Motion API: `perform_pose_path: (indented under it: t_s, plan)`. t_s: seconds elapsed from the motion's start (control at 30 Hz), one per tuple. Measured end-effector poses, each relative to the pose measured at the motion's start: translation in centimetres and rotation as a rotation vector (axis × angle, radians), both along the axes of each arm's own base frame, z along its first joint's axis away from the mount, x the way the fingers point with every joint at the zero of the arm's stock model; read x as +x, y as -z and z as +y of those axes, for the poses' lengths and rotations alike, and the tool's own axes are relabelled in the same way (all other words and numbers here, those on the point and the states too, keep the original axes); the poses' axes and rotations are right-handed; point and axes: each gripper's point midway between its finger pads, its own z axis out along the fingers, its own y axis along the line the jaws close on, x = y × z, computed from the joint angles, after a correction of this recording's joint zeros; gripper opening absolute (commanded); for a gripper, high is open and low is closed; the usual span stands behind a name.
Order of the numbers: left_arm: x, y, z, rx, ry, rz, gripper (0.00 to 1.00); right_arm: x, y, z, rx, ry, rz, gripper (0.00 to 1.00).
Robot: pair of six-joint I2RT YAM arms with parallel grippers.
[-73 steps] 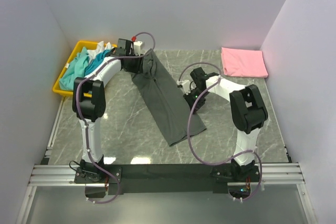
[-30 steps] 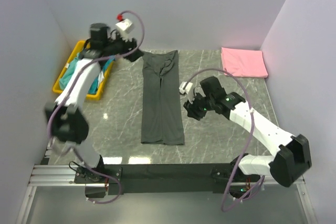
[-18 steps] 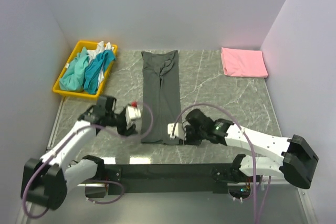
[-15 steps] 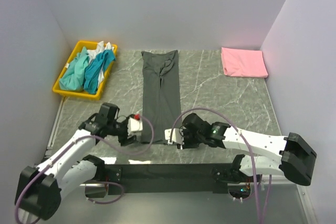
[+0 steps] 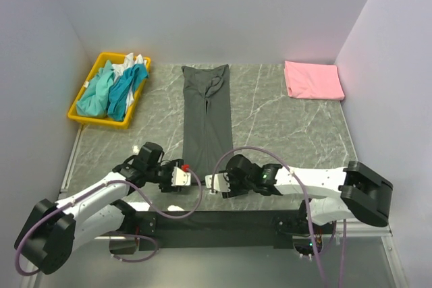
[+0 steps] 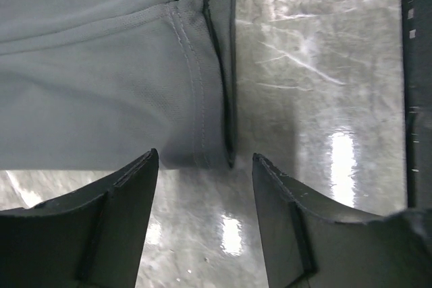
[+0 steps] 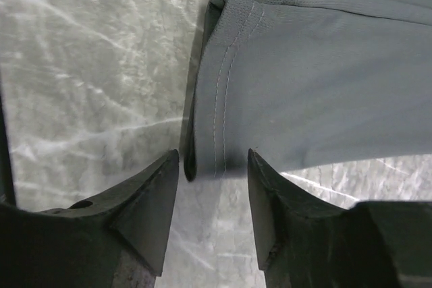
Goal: Fold and stack the t-shirts
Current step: Fold the tshirt
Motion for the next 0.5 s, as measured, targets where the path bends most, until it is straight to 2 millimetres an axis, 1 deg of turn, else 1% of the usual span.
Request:
perform_pose_path:
  t_s: [0.03,0.07,0.13,0.2,0.23,0.3,0.33,0.4,0.43,0.5]
  plan:
    - [0.1,0.1,-0.1,0.005,0.005,-0.006,0.61,0.1,0.3,0.1,-0.007,0.002,-0.003,0.55]
    - [0.2,0.3,-0.1,0.009,0.008,-0.008,0.61,0.2,0.6,0.1,-0.014,0.003,-0.004,0.56]
    - [0.2,0.7,0.0,0.023,0.016,-0.007,0.59,0.6,0.5,0.5,-0.004,0.001,-0.022,0.56]
    - [0.3,0.9,0.0,0.033,0.020,-0.010,0.57,0.7,0.5,0.6,-0.004,0.001,-0.027,0.56]
    - [0.3,1.0,0.1,0.035,0.024,-0.014,0.54,0.7,0.5,0.6,-0.004,0.001,-0.029,0.54]
    - [0.4,0.9,0.1,0.039,0.028,-0.024,0.53,0.7,0.5,0.7,-0.003,-0.003,-0.034,0.49]
    - [0.5,0.9,0.1,0.041,0.029,-0.029,0.51,0.7,0.6,0.7,-0.002,-0.008,-0.038,0.40]
    - [0.5,0.9,0.0,0.043,0.032,-0.037,0.47,0.7,0.8,0.7,-0.003,-0.016,-0.043,0.31]
    - [0.6,0.9,0.0,0.044,0.034,-0.040,0.42,0.7,1.0,0.6,-0.005,-0.018,-0.045,0.26]
    - [0.6,1.2,-0.1,0.051,0.039,-0.041,0.39,0.6,1.1,0.6,-0.004,-0.020,-0.047,0.22]
